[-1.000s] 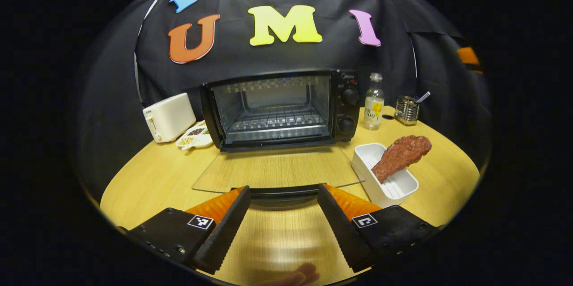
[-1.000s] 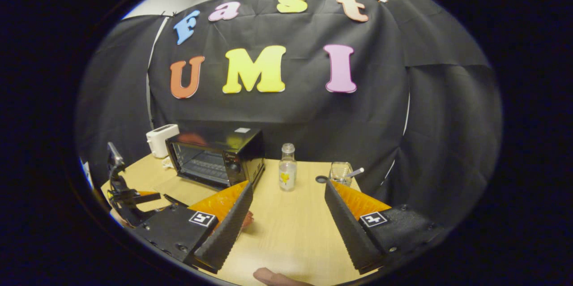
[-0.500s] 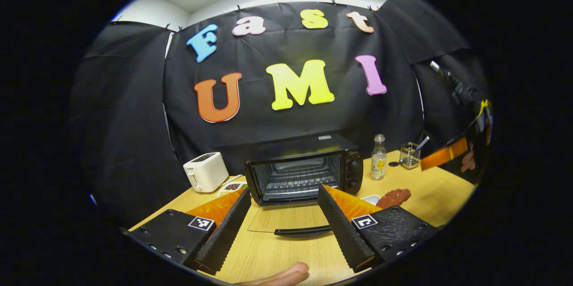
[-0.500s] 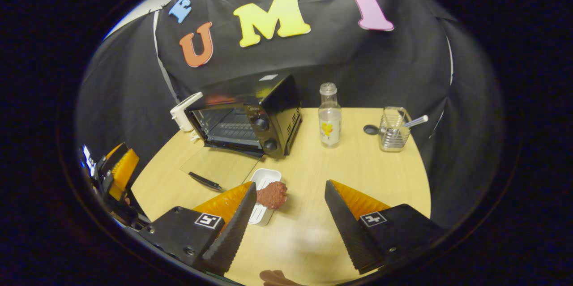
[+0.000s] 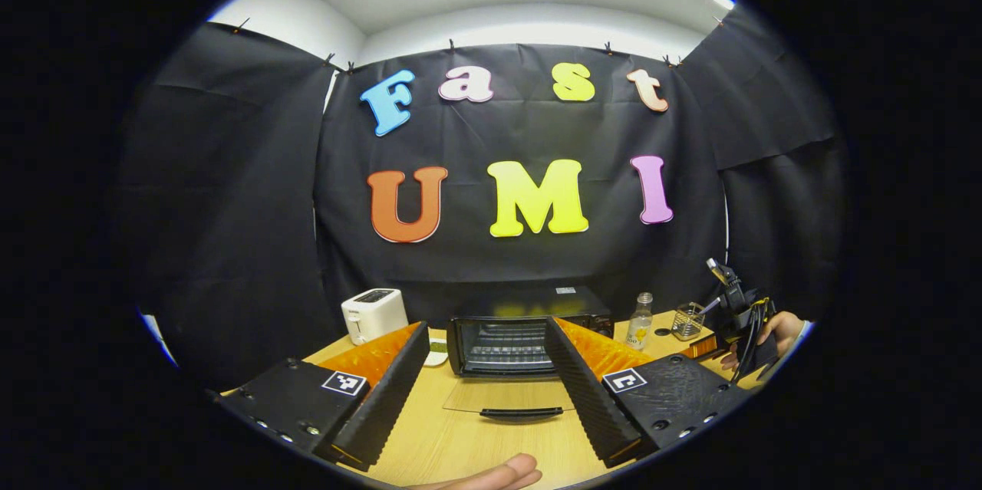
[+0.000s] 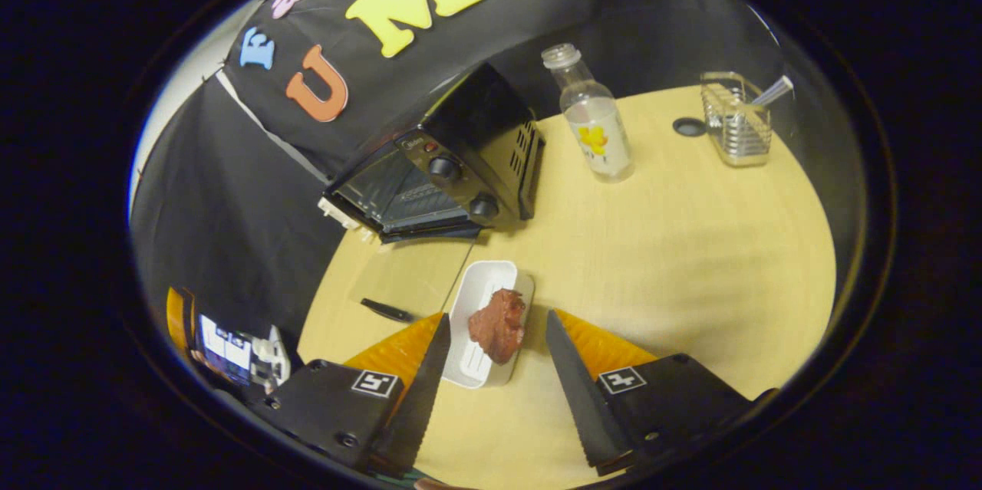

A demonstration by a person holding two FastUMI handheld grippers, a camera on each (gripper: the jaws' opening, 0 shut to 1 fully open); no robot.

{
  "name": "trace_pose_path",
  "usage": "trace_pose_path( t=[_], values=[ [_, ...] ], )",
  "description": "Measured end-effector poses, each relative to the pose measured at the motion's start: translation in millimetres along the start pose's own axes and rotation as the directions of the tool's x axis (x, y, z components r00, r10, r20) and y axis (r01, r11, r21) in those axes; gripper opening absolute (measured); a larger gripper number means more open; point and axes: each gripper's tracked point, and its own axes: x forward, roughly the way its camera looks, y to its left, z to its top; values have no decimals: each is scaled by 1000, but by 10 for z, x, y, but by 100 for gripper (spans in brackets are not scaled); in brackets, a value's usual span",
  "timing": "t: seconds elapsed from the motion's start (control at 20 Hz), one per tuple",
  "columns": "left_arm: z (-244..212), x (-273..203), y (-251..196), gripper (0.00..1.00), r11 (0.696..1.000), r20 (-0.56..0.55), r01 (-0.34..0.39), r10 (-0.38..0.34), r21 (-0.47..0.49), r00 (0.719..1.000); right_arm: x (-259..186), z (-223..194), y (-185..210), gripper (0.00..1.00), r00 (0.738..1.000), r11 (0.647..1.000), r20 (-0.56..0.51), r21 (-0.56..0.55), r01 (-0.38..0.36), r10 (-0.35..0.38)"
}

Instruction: Open the electric oven with the left hand, put the food in, and close the electric oven.

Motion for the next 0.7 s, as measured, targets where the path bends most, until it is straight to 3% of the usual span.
trace_pose_path(
  t=[0.15,0.2,0.3,0.55,0.7],
  values=[
    [-21,-135,-68,96,999,-23,32,-33,-33,999,65,-112,-22,69,998,998,-51,63,-29,32],
    [15,-175,-63,96,999,-18,40,-41,-34,999,64,-116,-81,38,998,996,-55,88,-9,13],
    [45,-221,-23,96,999,-7,44,-45,-29,999,16,-136,-83,13,999,996,-43,87,6,-2],
    [41,-320,79,96,999,6,50,-50,-13,999,-307,-104,159,10,995,993,52,-83,85,-81],
    [3,-366,177,96,999,13,47,-47,-12,999,-462,-78,378,10,982,955,128,-244,169,-142]
  ],
)
